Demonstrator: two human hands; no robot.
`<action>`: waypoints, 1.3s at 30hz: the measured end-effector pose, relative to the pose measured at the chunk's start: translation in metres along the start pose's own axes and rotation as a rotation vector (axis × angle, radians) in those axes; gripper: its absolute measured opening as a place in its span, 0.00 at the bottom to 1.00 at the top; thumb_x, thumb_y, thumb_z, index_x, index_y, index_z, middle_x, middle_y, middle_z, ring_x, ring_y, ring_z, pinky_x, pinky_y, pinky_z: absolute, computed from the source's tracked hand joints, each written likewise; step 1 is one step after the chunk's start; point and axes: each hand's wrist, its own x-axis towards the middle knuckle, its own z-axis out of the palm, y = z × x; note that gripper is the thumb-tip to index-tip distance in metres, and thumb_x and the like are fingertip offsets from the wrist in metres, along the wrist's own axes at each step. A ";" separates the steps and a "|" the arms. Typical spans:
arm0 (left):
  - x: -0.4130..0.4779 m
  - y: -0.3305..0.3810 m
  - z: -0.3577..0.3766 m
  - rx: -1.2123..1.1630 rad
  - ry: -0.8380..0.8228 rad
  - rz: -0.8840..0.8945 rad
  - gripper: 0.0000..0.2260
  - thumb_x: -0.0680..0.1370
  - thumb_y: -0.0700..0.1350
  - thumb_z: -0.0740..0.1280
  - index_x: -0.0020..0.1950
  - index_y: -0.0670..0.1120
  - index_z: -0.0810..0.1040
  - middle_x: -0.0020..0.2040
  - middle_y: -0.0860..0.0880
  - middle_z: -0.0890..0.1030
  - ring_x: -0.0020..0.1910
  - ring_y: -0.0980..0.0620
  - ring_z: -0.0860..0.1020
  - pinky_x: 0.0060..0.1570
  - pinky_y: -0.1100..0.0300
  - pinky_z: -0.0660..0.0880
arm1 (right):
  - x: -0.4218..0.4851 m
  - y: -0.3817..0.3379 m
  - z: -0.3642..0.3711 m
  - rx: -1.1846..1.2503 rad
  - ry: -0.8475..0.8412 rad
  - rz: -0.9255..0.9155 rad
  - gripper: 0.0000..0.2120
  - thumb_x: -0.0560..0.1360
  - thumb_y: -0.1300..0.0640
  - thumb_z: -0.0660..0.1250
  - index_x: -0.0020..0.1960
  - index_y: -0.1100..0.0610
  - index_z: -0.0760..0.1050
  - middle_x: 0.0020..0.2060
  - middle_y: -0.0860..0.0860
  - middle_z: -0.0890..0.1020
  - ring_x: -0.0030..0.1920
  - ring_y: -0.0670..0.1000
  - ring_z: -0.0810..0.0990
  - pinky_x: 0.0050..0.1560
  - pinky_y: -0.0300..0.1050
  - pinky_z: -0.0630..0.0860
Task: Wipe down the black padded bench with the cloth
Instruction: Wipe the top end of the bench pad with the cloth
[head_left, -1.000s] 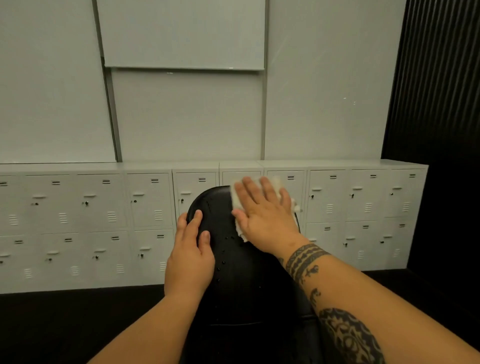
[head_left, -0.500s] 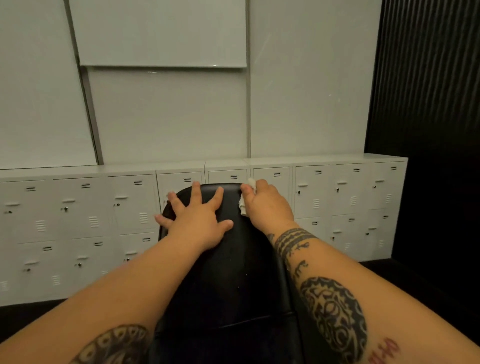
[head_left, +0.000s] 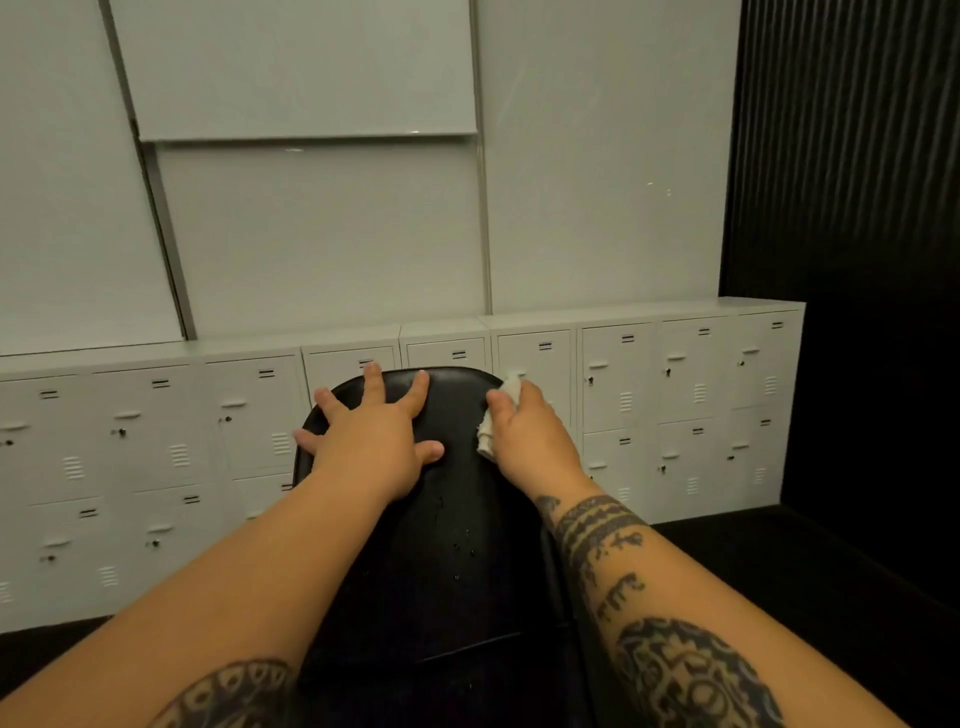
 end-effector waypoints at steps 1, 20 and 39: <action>0.000 -0.003 0.005 -0.014 0.019 0.010 0.36 0.80 0.66 0.61 0.79 0.71 0.41 0.83 0.53 0.35 0.79 0.30 0.37 0.69 0.20 0.50 | 0.006 -0.006 0.002 -0.063 0.008 -0.036 0.23 0.82 0.40 0.53 0.72 0.52 0.64 0.67 0.55 0.73 0.64 0.60 0.74 0.61 0.54 0.70; 0.018 -0.008 0.022 -0.385 0.293 -0.131 0.21 0.80 0.64 0.57 0.74 0.69 0.62 0.78 0.60 0.59 0.77 0.44 0.50 0.66 0.33 0.55 | -0.019 0.014 -0.001 -0.001 0.028 -0.192 0.31 0.78 0.36 0.57 0.78 0.43 0.55 0.73 0.48 0.67 0.68 0.52 0.71 0.67 0.52 0.70; 0.020 -0.012 0.025 -0.323 0.293 -0.102 0.22 0.80 0.66 0.57 0.74 0.68 0.61 0.78 0.59 0.58 0.77 0.42 0.51 0.65 0.31 0.56 | -0.064 0.030 0.008 -0.194 0.107 -0.050 0.35 0.80 0.34 0.52 0.80 0.49 0.45 0.68 0.57 0.68 0.63 0.59 0.73 0.60 0.56 0.72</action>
